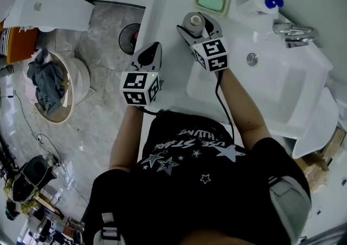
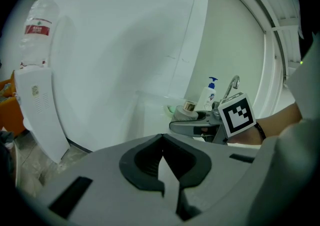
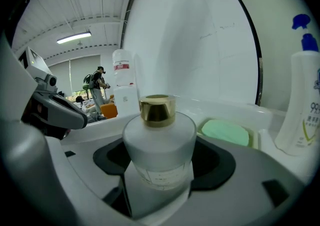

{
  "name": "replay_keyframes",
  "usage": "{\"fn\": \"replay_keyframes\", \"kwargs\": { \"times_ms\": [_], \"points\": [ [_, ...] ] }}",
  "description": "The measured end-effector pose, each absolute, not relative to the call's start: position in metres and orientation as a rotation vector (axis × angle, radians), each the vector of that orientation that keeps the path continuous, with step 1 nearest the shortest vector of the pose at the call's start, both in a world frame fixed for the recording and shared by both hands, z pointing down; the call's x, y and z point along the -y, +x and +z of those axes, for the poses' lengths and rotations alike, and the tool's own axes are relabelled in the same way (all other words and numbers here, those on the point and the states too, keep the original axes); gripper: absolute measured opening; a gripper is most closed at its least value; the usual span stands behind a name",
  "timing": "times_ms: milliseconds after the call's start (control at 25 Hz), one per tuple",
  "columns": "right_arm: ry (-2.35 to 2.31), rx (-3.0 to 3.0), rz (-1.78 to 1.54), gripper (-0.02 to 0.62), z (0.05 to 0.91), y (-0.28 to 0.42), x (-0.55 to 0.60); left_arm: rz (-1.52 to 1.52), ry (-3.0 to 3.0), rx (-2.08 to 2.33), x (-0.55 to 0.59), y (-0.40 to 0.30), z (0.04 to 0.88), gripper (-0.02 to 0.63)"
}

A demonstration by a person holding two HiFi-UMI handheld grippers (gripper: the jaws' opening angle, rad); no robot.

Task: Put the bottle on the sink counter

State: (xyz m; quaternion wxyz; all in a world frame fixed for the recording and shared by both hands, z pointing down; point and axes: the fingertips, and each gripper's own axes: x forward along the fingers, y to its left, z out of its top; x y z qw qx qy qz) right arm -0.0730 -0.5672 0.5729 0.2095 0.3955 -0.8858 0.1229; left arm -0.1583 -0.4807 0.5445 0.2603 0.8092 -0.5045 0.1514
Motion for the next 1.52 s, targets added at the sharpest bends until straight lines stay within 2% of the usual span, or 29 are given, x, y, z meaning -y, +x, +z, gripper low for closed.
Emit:
{"fn": "replay_keyframes", "kwargs": {
  "times_ms": [640, 1400, 1480, 1520],
  "points": [
    [1.117, 2.423, 0.489, 0.324, 0.566, -0.043, 0.531, 0.401, 2.209, 1.418, 0.447, -0.147, 0.516, 0.008],
    [1.324, 2.468, 0.547, 0.321, 0.498, 0.062, 0.412, 0.330, 2.294, 1.430, 0.347, -0.089, 0.466, 0.007],
    [1.376, 2.461, 0.549, 0.291, 0.488, 0.077, 0.400, 0.321, 2.310, 1.431, 0.336, -0.080, 0.458, 0.008],
    [1.412, 2.451, 0.547, 0.198, 0.484, 0.087, 0.392, 0.317, 2.320, 1.430, 0.329, -0.075, 0.454, 0.008]
  ]
}}
